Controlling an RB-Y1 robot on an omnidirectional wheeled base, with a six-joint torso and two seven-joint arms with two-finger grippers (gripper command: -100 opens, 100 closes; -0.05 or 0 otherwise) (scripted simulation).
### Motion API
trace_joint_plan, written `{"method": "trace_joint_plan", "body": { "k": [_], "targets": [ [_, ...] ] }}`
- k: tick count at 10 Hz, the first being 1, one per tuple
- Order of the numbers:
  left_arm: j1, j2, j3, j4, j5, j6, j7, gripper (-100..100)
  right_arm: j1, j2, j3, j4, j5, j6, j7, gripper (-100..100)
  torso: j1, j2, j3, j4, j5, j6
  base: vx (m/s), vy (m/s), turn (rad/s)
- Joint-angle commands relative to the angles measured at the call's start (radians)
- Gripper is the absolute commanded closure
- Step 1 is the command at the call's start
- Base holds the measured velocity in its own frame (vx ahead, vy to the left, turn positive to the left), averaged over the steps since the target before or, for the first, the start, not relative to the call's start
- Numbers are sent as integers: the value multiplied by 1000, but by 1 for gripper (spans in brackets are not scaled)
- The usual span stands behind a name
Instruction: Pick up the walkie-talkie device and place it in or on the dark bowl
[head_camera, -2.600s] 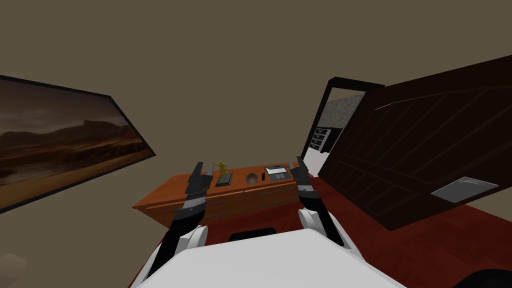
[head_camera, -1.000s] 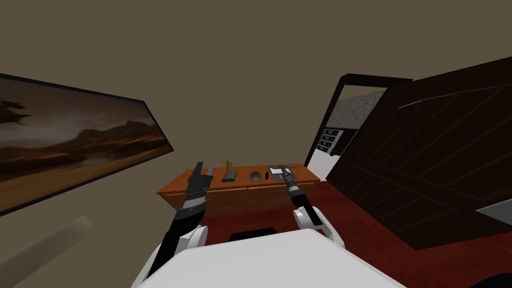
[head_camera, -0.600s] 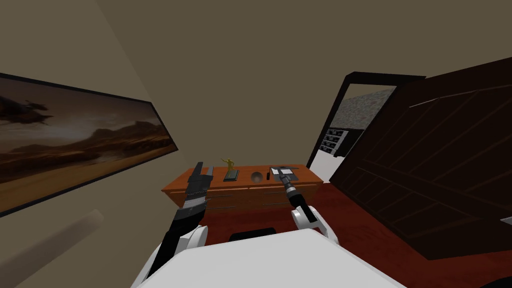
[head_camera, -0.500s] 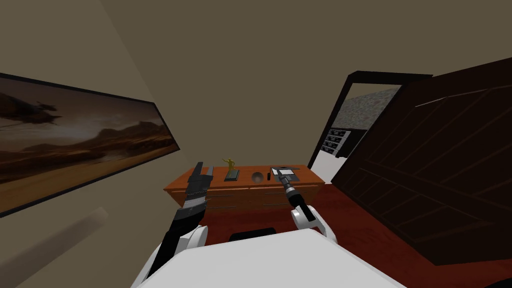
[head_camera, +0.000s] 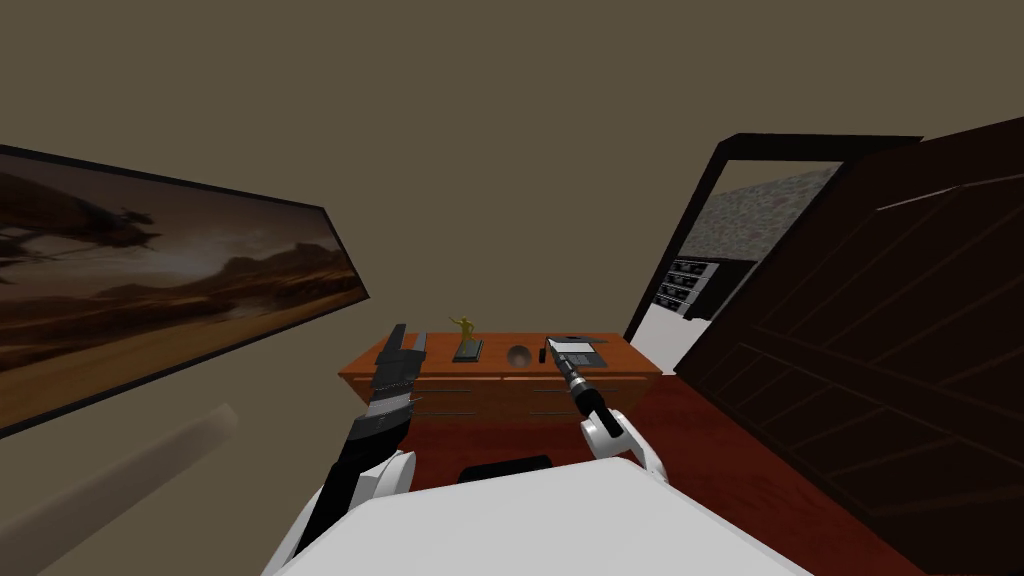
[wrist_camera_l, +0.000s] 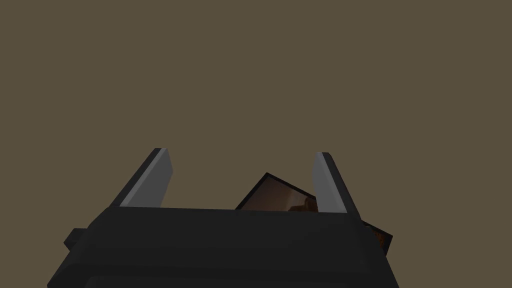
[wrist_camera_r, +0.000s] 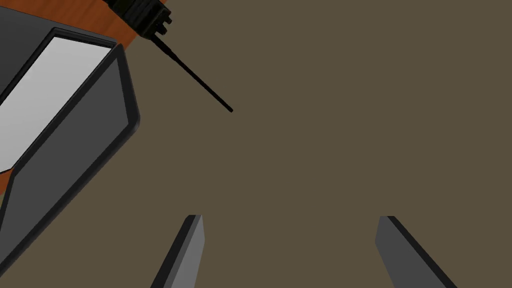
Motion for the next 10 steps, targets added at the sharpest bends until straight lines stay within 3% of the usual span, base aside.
{"method": "trace_joint_plan", "body": {
  "k": [1, 2, 5, 8, 10],
  "targets": [
    [0, 0, 0, 0, 0, 0, 0, 0, -26, -21, 11, 48, 4, 46, 50, -100, 0, 0, 0, 0, 0, 0, 42, 17, 133],
    [0, 0, 0, 0, 0, 0, 0, 0, -26, -21, 11, 48, 4, 46, 67, -100, 0, -1, 0, 0, 0, 0, 41, 11, 64],
    [0, 0, 0, 0, 0, 0, 0, 0, -62, -45, 25, 123, 13, 93, 144, -100, 0, -1, -1, 0, 0, 0, 47, 12, 71],
    [0, 0, 0, 0, 0, 0, 0, 0, -81, -58, 32, 164, 17, 116, 182, -100, 0, 0, 0, 0, 0, 0, 37, 6, 62],
    [0, 0, 0, 0, 0, 0, 0, 0, -116, -85, 44, 235, 26, 160, 247, -100, 0, -1, 0, 0, 0, 0, 59, 13, 110]
  ]
}}
